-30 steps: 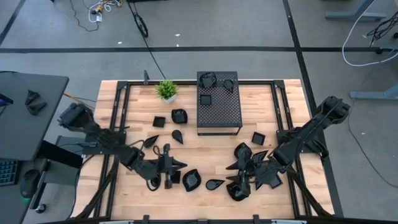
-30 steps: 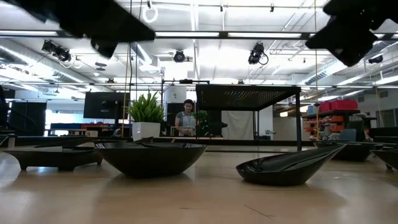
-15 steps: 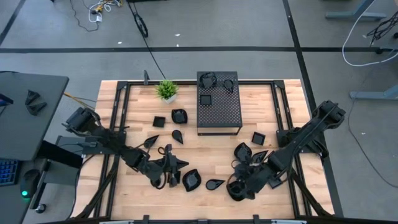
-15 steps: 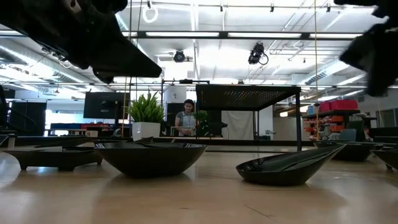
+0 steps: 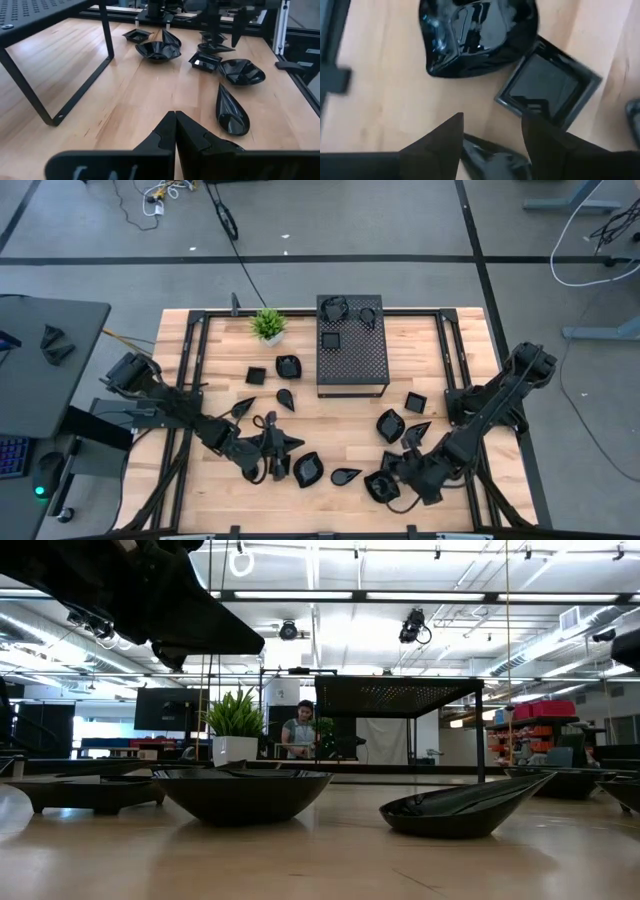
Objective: Pick & Place Mini shaped plates
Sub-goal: Stack the square plate on top of the square plate on the shelf
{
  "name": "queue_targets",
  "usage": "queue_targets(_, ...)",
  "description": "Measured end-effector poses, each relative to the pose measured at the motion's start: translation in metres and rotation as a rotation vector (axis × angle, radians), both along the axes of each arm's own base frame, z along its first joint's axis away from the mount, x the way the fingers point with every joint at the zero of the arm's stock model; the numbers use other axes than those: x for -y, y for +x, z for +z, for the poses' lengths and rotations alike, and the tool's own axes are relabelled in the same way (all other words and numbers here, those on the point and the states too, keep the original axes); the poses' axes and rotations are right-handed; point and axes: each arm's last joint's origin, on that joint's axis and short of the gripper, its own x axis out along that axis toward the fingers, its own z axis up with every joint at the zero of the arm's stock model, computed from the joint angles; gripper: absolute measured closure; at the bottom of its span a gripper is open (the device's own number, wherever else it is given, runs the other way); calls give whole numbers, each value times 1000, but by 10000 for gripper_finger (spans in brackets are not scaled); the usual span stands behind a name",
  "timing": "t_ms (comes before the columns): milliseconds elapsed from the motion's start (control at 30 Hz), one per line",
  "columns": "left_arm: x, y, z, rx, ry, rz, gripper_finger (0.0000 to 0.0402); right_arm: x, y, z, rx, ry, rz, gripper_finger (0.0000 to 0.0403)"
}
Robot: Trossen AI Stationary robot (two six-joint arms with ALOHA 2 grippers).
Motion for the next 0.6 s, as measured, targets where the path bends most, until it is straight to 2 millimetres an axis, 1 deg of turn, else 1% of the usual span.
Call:
queue_targets(133, -3, 2, 0, -1, -4, 5, 392, 6, -3, -10, 57, -102, 142, 199)
queue_targets(300, -7, 4, 0, 0, -12, 20, 393, 9, -1, -17, 128, -149, 293, 199)
queue_targets(433, -9, 5, 0, 1, -13, 27, 390, 13, 0, -23, 148, -158, 333, 203)
queue_targets(600, -8, 5, 1, 10, -18, 27, 388, 17, -4, -29, 132, -178, 350, 229)
